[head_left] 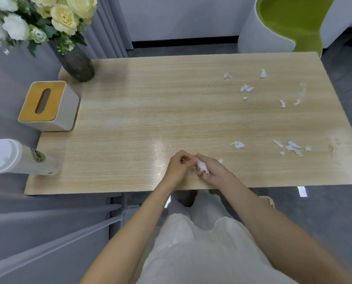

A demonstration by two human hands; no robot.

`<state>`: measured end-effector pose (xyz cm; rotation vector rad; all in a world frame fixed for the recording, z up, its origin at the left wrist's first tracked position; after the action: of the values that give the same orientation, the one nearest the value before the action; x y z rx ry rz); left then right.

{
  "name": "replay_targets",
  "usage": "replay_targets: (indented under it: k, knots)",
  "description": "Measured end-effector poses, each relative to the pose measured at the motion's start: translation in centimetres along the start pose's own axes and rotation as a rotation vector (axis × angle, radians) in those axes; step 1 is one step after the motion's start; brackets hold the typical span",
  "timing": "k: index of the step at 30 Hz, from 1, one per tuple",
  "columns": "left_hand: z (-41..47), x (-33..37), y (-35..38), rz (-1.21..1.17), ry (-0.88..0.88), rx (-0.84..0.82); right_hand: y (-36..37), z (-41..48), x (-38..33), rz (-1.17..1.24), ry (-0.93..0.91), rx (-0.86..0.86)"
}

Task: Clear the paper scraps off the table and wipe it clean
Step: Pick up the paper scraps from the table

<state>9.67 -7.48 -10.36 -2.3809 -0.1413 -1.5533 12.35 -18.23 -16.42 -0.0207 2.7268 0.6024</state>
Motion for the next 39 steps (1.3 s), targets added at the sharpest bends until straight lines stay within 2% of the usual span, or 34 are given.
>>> replay_targets:
  k: [4,8,12,17,22,24,27,29,31,35,37,39]
  knots:
    - [1.0,-2.3,-2.3,0.34,0.025,0.126,-3.9,-1.1,-0.6,0.092,-0.053,0.109]
    - [1.7,-2.9,1.3,0.588,0.04,0.008,-6.7,-2.2,-0.7,0.178,-0.089,0.158]
    - [1.8,-2.2,4.0,0.895,0.128,0.073,-8.4,-2.9,-0.5,0.21,-0.081,0.181]
    - [1.5,-3.4,2.7,0.757,0.105,0.181,-9.7,-3.1,-0.7,0.209,-0.063,0.187]
    - [0.0,-2.7,0.8,0.451,0.064,0.282,-10.3,-3.5,-1.6,0.202,-0.058,0.171]
    - [-0.3,-1.8,2.0,0.369,0.053,0.261,-10.2,-3.6,-2.1,0.19,-0.054,0.167]
    - [0.4,-0.2,6.4,0.3,0.055,0.103,-10.5,-3.8,-2.8,0.148,-0.052,0.176]
    - [1.5,0.2,9.5,0.324,0.036,0.0,-11.3,-4.2,-3.4,0.122,-0.055,0.194]
    - [2.6,0.2,11.4,0.418,0.021,-0.018,-12.5,-4.7,-4.1,0.112,-0.057,0.217]
    - [3.8,0.2,11.4,0.754,0.013,0.13,-14.6,-5.6,-5.0,0.115,-0.061,0.236]
    - [4.1,-0.2,10.9,0.794,-0.023,0.156,-15.1,-5.7,-5.4,0.119,-0.052,0.232]
    - [4.2,-0.7,10.5,0.736,-0.075,0.158,-15.4,-5.8,-5.6,0.118,-0.039,0.225]
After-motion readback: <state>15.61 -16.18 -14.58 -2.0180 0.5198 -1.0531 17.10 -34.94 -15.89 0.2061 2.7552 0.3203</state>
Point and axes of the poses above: each hand's wrist, its own z-axis towards the middle knuckle, its own y-axis out of the palm, x = y × z, the point moved 9 cm from there along z, towards the middle knuckle, and after that the axes turned 5 degrees about y, right-handed, at the moved point
